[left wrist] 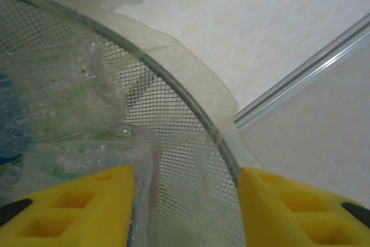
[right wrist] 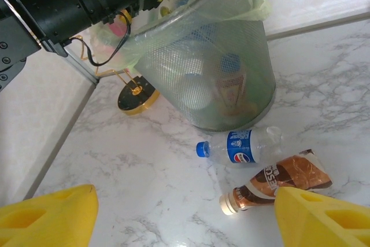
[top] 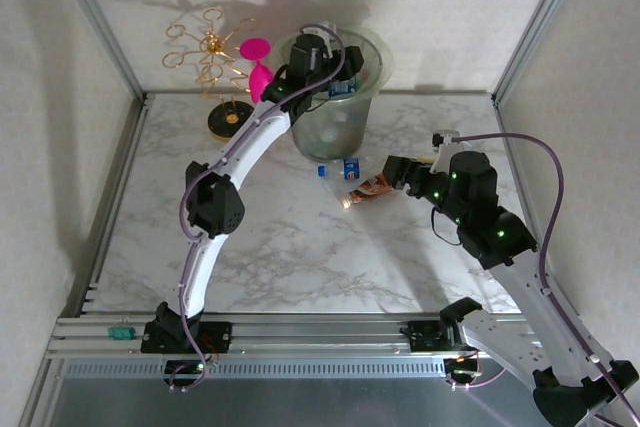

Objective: Put the plastic bottles in the bin

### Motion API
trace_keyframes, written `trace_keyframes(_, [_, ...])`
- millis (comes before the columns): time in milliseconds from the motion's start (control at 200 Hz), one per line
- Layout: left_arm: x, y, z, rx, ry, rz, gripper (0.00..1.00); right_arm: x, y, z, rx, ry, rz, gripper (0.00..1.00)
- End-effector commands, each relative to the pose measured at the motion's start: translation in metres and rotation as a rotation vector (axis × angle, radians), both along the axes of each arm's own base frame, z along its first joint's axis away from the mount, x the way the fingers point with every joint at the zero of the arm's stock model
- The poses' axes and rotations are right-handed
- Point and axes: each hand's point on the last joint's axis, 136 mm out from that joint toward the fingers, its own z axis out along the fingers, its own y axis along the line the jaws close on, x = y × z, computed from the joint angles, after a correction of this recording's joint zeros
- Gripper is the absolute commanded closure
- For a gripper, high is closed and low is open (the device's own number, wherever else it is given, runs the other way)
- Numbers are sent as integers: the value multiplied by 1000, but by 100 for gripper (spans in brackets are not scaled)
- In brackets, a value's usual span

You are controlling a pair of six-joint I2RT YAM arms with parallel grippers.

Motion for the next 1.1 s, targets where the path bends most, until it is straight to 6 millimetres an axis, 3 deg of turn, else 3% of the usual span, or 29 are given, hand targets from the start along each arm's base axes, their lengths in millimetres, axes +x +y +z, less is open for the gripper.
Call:
trace_keyframes(0, [-18, -5, 23, 4, -30, -53, 50, 2, 6, 5, 24, -7, 17, 20])
trace_keyframes(200, [-49, -4, 81, -40, -118, -122, 48, 9, 8, 6, 19, 1, 4, 21])
trace_keyframes(390, [-92, 23, 139, -73, -182, -96, 45, 19, 7, -2, 6, 47, -38, 22])
trace_keyframes(541, [-137, 64, 145, -160, -176, 16, 45, 30, 2, -26, 0, 137, -117, 25])
trace_keyframes(671, [-185, 87, 117, -176, -131, 79, 44, 39, 6, -47, 18, 207, -142, 25])
trace_keyframes(846, [-241, 103, 75, -77, -87, 85, 44, 52, 8, -85, 85, 341, -193, 25])
trace_keyframes(956, [-264, 119, 46, 13, -68, 106, 43, 62, 7, -111, 139, 424, -235, 24])
trace_keyframes(1091, [-277, 141, 13, 120, -56, 146, 43, 74, 16, -141, 218, 514, -251, 24])
